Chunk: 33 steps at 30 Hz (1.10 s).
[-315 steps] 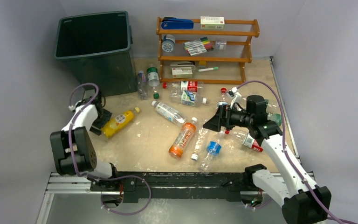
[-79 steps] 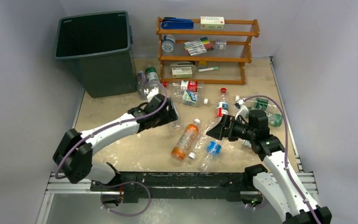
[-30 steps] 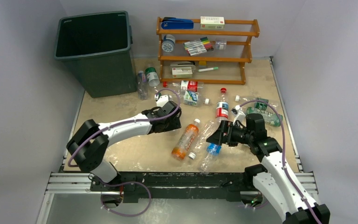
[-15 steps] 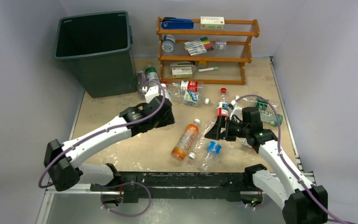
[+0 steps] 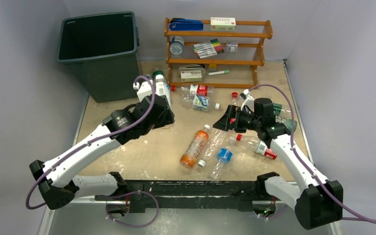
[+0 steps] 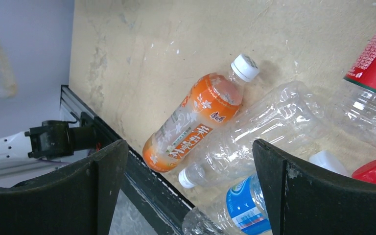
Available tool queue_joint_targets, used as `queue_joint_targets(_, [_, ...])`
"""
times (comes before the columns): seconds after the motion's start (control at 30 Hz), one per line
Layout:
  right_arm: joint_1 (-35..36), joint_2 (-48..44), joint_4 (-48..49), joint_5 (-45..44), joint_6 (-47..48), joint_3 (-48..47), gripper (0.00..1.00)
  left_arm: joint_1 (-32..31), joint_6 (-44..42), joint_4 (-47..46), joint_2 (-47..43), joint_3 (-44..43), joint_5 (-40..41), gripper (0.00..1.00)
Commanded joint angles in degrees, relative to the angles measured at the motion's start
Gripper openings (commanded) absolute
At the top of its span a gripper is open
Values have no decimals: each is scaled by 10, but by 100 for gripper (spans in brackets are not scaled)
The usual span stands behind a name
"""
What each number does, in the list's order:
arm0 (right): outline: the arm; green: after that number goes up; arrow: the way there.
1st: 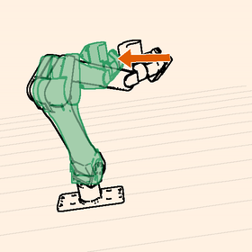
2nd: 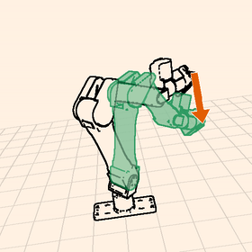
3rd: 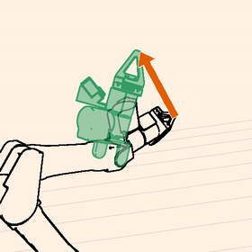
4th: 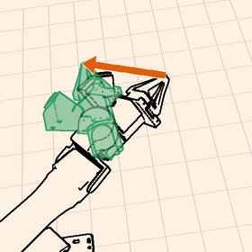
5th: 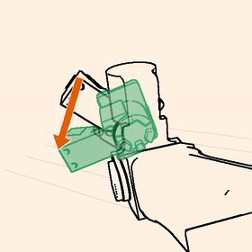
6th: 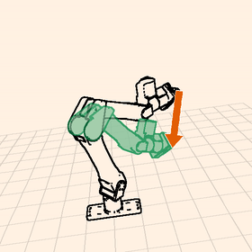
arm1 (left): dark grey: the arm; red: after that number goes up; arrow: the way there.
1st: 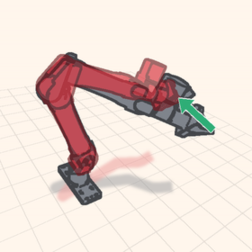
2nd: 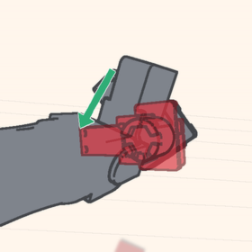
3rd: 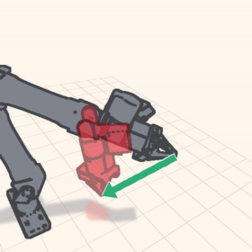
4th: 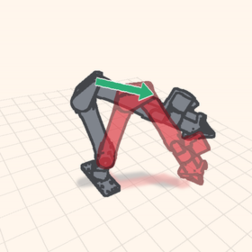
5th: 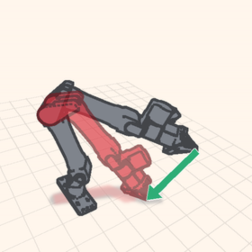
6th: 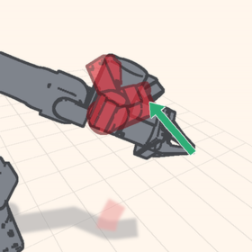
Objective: Put the plastic bottles in the bin
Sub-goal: Pick up the plastic bottle at the center of the board, then place the plastic bottle in the trash bin.
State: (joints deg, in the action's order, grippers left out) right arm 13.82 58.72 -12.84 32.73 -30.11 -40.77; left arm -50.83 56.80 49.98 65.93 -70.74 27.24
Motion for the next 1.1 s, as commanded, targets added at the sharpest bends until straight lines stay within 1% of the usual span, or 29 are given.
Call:
queue_joint_targets(0.0, [2,-31,32,-8,-37,-12,100,-2,-51,24,17,-113,57,60])
queue_joint_targets(0.1, [2,-57,33,-9,-56,-5,100,-2,-74,31,38,-165,85,60])
queue_joint_targets(0.2, [1,-80,14,-13,-58,-8,100,-1,-90,23,64,-201,102,61])
queue_joint_targets(0.37, [2,-100,-9,-12,-44,2,100,3,-119,8,106,-256,114,61])
queue_joint_targets(0.47, [2,-101,-9,6,-38,18,100,22,-140,9,138,-299,103,61])
queue_joint_targets(0.6, [2,-115,-33,13,-17,28,100,90,-160,6,167,-349,53,62])
queue_joint_targets(0.67, [2,-130,-50,14,-9,29,100,125,-176,3,177,-374,42,62])
queue_joint_targets(0.87, [1,-166,-60,17,-12,42,100,204,-228,24,241,-505,0,62])
queue_joint_targets(0.93, [2,-170,-51,22,-18,50,100,235,-241,19,255,-529,-26,63])
queue_joint_targets(1.07, [2,-173,-37,28,-25,67,100,319,-244,-4,283,-565,-101,63])
